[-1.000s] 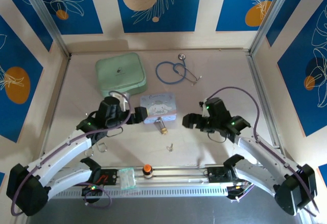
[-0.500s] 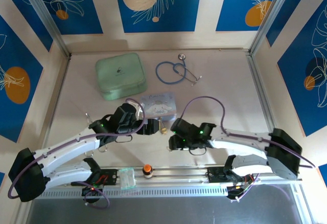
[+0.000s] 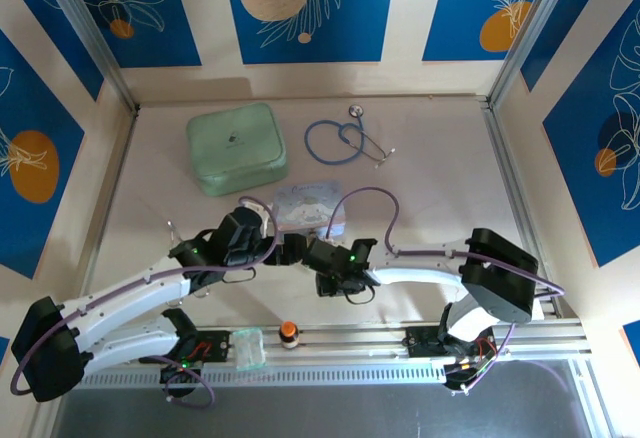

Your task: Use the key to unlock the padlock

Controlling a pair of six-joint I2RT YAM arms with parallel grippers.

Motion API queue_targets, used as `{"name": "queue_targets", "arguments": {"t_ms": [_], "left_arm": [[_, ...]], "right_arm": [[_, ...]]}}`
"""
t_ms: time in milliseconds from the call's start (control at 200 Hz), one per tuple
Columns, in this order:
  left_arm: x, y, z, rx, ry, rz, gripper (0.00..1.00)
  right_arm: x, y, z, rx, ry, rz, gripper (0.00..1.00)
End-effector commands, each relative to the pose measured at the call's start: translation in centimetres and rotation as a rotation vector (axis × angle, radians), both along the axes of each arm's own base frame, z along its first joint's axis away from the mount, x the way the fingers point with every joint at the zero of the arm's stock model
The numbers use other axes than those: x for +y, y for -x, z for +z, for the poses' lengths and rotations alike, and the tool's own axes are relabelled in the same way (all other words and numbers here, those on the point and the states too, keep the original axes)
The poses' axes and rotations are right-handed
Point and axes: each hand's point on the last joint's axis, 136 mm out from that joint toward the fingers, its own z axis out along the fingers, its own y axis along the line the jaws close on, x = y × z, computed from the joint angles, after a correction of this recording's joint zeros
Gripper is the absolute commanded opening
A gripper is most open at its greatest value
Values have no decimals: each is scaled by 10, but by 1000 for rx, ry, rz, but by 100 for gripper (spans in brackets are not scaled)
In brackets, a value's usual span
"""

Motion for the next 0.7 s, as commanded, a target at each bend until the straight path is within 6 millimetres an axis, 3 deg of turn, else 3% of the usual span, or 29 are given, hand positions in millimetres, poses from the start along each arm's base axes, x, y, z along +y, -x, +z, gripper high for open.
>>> {"name": "queue_targets", "arguments": {"t_ms": [0, 385, 695], "left_arm": [[3, 1, -3, 6, 4, 21, 99], [1, 1, -7, 15, 26, 30, 99], [1, 0, -12, 23, 30, 46, 99]], "right_arm": [[-9, -1, -1, -17, 67, -37, 45], [-7, 15, -19, 26, 117, -19, 35], [-6, 14, -24, 27, 82, -21, 25]]}}
